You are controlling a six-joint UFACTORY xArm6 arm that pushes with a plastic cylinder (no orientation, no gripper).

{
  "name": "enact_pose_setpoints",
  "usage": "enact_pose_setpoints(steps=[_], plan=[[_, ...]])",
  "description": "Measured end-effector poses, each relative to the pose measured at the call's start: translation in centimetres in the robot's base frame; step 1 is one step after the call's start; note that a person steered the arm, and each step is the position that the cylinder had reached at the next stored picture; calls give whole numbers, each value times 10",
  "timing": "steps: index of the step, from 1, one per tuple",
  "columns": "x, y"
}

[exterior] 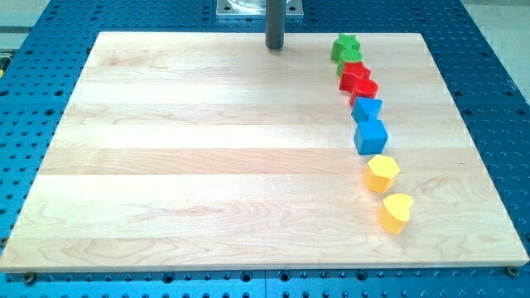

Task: Place your arm to the right of the green blocks

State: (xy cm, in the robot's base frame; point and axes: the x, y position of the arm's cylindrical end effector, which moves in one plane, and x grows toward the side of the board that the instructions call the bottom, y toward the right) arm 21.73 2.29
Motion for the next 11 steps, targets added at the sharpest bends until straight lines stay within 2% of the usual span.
enact_pose_setpoints(steps=[3,4,5,6,7,8,9,11], plan=[[2,-3],[-25,-1],[-24,16],[-26,72],[-20,167],[24,204],[48,204],[48,200]])
